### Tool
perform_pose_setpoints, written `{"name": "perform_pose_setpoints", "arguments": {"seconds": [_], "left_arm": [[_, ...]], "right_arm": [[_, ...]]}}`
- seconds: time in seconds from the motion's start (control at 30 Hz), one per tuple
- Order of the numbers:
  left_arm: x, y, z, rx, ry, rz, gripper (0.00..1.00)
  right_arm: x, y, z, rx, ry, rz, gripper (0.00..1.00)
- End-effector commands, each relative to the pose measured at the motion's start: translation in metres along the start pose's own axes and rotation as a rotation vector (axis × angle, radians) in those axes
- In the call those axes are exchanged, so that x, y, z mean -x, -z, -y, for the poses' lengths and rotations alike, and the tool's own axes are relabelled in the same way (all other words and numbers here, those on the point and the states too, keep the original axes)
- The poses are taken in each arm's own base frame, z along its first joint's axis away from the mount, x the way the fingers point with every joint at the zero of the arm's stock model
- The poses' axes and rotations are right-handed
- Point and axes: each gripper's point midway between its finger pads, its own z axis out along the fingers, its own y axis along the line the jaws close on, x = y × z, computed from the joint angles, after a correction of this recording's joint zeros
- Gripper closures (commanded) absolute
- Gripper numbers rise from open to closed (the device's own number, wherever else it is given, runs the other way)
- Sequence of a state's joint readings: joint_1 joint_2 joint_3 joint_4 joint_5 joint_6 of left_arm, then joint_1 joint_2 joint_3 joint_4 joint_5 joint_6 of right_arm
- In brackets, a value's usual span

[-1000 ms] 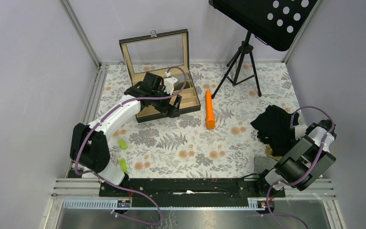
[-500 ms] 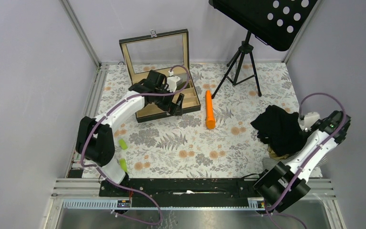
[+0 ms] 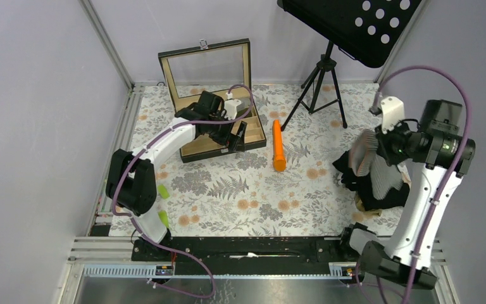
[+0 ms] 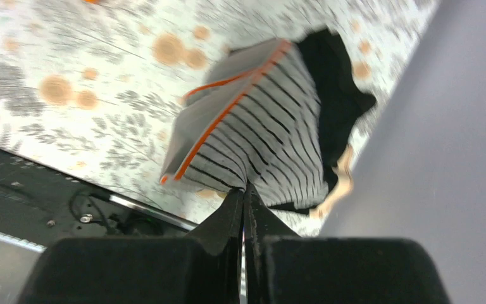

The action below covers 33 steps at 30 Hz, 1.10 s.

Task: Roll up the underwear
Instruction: Pick up the underwear from the corner of the board, then place the underwear at the center of the board.

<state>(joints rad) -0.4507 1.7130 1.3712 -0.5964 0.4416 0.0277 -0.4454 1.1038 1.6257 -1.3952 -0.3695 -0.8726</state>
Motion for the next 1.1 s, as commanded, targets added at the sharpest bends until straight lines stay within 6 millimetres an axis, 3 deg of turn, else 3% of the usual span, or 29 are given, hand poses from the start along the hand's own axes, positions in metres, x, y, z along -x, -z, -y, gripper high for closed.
{"name": "perform_pose_setpoints", "arguments": {"seconds": [0.0, 0.13, 0.27, 0.43, 0.53, 0.67, 0.8, 1.07], "left_arm": [[0.025, 0.01, 0.001, 0.001, -0.037, 0.079, 0.08], [0.02, 0.015, -0.018, 0.079, -0.087, 0.082, 0.08], [0.01, 0.028, -0.039, 0.175, -0.172, 0.102, 0.08], [-0.003, 0.048, -0.032, 0.191, -0.199, 0.111, 0.08], [-0.013, 0.06, -0.019, 0.154, -0.225, 0.117, 0.1], [-0.025, 0.07, 0.003, 0.078, -0.281, 0.149, 0.17], [-0.029, 0.067, 0.022, 0.005, -0.283, 0.143, 0.18], [-0.015, 0.021, 0.049, -0.189, -0.261, 0.176, 0.24]], "right_arm": [[0.043, 0.0, -0.054, 0.249, -0.055, 0.063, 1.0], [0.066, -0.024, -0.086, 0.361, 0.089, 0.032, 1.0], [0.077, -0.054, -0.142, 0.528, 0.264, -0.007, 1.0], [0.088, -0.08, -0.22, 0.744, 0.43, -0.027, 1.0], [0.098, -0.089, -0.247, 0.848, 0.423, -0.01, 1.0], [0.103, -0.113, -0.259, 0.895, 0.404, -0.025, 1.0], [0.087, -0.13, -0.257, 0.889, 0.423, -0.053, 1.0], [0.06, -0.132, -0.244, 0.842, 0.425, 0.05, 1.0]]}}
